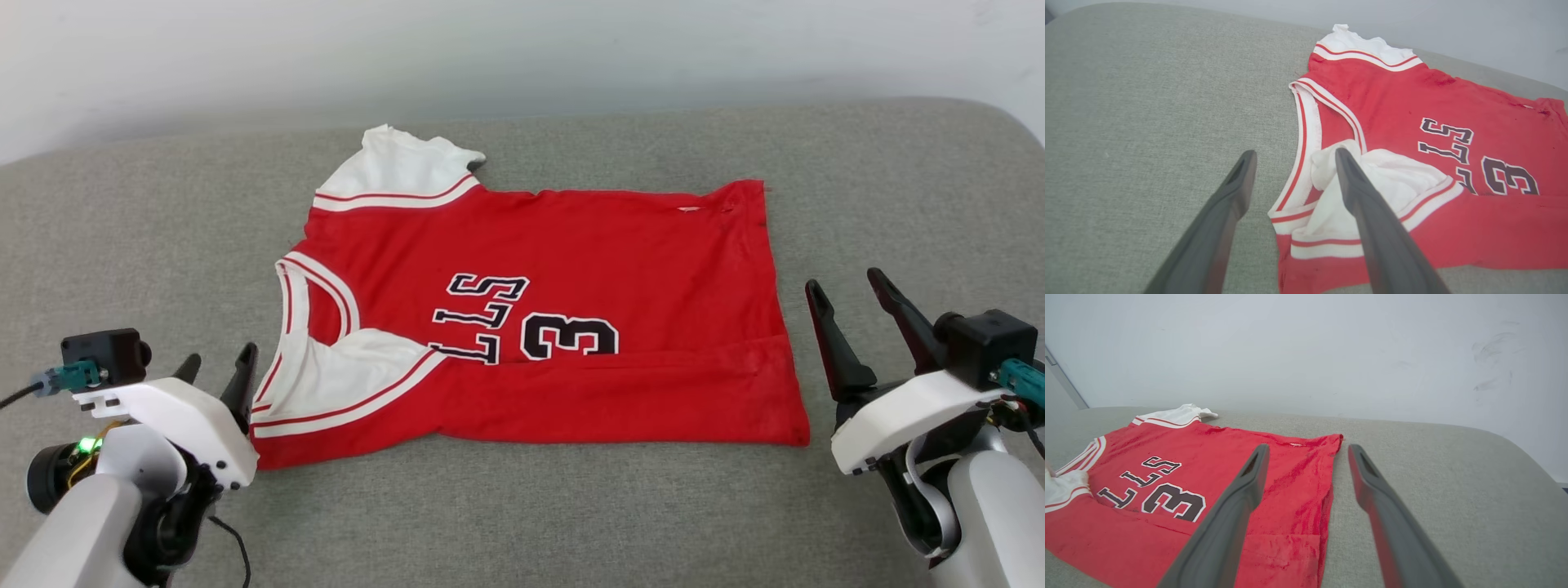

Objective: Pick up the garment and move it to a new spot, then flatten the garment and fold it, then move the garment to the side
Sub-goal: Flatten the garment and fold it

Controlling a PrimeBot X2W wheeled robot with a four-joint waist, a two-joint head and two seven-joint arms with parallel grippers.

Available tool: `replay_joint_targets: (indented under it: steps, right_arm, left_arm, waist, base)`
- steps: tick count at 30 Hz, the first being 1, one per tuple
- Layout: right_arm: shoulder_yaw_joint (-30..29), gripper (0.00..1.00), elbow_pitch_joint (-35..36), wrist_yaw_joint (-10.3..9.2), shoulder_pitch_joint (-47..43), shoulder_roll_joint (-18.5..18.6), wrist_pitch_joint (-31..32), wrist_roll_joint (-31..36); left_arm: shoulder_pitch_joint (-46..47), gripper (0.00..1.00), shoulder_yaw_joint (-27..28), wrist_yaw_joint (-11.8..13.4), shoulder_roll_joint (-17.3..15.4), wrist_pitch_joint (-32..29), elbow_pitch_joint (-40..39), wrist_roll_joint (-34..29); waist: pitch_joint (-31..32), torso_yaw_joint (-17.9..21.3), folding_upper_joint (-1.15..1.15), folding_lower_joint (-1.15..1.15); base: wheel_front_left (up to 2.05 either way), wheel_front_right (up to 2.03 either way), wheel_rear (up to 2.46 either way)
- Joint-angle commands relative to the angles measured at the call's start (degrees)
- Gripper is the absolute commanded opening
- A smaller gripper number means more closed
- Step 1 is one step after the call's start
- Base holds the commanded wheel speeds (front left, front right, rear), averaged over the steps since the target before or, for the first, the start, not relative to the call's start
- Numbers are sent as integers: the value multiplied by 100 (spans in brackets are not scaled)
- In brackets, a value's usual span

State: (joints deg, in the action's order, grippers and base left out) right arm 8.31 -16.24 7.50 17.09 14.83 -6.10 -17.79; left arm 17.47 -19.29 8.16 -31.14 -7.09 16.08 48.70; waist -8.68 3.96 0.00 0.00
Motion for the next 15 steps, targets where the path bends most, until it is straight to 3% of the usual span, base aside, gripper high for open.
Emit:
replay_joint_targets:
  steps: [1,9,15]
  right_arm:
    - [-133,100,287,-3,-184,-132,-67,131]
    - [-332,100,1242,-3,-498,-556,-49,513]
    - [-321,100,1440,-2,-540,-737,-84,602]
  left_arm:
    - [-166,100,-34,91,-211,-438,-297,91]
    - [-537,100,-83,340,-1036,-1972,-1146,457]
    - [-787,100,-63,447,-1167,-2388,-1196,727]
  waist:
    - [26,67,0,0]
    - [-390,371,0,0]
    - [-675,552,0,0]
  base:
    - [0,0,0]
    - [0,0,0]
    - [0,0,0]
